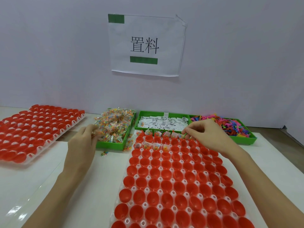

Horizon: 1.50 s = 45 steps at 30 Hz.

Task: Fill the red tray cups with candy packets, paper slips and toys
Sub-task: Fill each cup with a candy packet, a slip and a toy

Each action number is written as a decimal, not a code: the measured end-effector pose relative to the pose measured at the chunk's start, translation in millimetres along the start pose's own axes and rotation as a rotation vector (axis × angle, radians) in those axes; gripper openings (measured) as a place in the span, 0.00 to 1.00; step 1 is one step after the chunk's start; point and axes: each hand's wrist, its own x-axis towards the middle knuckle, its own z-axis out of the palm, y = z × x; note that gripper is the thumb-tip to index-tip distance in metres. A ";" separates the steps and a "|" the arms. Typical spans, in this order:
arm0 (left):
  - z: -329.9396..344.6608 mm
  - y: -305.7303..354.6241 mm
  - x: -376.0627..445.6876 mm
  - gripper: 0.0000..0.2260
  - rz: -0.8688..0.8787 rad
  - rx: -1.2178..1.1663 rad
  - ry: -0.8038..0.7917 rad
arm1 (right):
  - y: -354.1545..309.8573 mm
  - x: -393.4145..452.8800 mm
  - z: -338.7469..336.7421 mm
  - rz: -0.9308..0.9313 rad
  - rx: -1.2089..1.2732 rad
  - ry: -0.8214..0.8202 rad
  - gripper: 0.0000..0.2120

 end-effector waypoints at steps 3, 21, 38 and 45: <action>-0.9 4.1 1.4 0.12 -0.022 -0.068 0.007 | 0.9 -0.5 0.3 0.007 0.024 -0.005 0.11; -8.5 4.4 0.1 0.05 0.100 0.030 0.044 | 21.7 65.1 16.9 0.113 -0.300 0.020 0.08; -17.2 31.6 0.4 0.05 0.146 0.070 0.096 | 43.1 114.7 33.3 0.282 -0.369 -0.153 0.09; -13.8 35.0 -1.9 0.05 0.151 0.045 0.076 | 49.1 107.1 19.9 0.208 -0.304 -0.144 0.07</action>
